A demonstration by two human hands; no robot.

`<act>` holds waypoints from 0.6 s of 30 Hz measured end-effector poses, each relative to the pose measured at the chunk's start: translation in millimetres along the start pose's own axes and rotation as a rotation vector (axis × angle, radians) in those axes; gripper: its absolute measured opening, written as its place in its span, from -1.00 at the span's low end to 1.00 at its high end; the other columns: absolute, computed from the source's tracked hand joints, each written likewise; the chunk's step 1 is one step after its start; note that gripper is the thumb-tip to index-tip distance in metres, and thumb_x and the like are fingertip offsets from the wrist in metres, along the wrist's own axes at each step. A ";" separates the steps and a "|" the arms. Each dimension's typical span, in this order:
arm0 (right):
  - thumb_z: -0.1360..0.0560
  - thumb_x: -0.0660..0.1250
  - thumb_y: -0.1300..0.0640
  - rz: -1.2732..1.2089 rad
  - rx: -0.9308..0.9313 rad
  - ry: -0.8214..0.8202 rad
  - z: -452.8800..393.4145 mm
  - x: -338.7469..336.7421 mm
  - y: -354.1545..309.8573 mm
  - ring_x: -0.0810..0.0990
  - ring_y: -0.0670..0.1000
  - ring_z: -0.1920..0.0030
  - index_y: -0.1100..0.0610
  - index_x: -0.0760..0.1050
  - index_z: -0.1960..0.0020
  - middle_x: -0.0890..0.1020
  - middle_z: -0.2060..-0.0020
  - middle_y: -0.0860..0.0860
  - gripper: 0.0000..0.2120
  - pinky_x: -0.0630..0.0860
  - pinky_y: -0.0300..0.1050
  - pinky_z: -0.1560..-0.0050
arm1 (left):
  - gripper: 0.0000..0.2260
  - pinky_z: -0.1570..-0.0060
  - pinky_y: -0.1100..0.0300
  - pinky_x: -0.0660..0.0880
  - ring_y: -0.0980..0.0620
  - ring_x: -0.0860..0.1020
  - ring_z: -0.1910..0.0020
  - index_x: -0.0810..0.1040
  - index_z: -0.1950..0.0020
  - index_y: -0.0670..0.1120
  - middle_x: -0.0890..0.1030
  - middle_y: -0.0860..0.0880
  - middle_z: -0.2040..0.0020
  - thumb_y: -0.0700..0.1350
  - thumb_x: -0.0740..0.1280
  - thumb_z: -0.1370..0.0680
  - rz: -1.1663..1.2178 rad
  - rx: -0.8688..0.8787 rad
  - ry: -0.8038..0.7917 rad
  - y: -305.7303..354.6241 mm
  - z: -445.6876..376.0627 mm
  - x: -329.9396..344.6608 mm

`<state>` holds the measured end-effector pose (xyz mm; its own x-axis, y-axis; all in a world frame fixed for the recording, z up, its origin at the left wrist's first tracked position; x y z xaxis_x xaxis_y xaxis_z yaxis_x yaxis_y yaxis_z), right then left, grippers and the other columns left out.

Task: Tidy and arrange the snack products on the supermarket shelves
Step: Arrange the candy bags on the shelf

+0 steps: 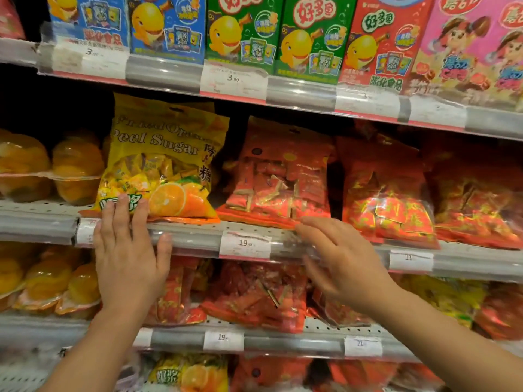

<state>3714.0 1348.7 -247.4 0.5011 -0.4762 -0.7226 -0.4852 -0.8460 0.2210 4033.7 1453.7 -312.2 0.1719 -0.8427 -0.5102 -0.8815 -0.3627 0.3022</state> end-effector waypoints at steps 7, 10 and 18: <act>-0.44 0.35 0.03 0.013 0.079 -0.027 39.4 37.5 8.7 0.21 0.19 -0.58 0.12 0.41 -0.49 0.29 -0.56 0.16 -0.38 0.08 0.28 -0.56 | -0.38 -0.57 -0.20 -0.03 -0.17 -0.11 -0.63 0.02 -0.65 -0.11 -0.04 -0.17 -0.66 0.17 -0.02 -0.66 -0.022 -0.002 -0.043 3.3 0.6 -2.9; -0.45 0.40 0.00 -0.017 0.131 0.041 37.6 41.5 2.9 0.24 0.23 -0.56 0.12 0.45 -0.45 0.32 -0.53 0.18 -0.41 0.04 0.30 -0.57 | -0.37 -0.57 -0.10 -0.08 -0.11 -0.14 -0.64 -0.02 -0.66 -0.06 -0.13 -0.10 -0.67 0.16 0.04 -0.66 0.106 -0.116 -0.011 1.6 22.0 -5.2; -0.39 0.50 0.07 -0.024 0.141 0.072 38.1 43.5 3.8 0.27 0.27 -0.53 0.12 0.47 -0.43 0.35 -0.49 0.21 -0.38 0.06 0.30 -0.56 | -0.40 -0.46 -0.13 0.30 -0.11 0.29 -0.52 0.13 -0.60 -0.04 0.26 -0.07 -0.57 0.07 0.29 -0.64 0.409 -0.720 -0.083 -36.4 126.5 29.9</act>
<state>3706.7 1334.0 -302.9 0.5615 -0.4764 -0.6766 -0.5654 -0.8179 0.1067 4015.3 1492.1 -440.3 -0.1591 -0.9413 -0.2977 -0.3660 -0.2238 0.9033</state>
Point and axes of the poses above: each hand's wrist, its own z-axis away from the middle knuckle, its own x-axis out of the palm, y = z × x, the point moved 5 cm from there along -z, towards the middle knuckle
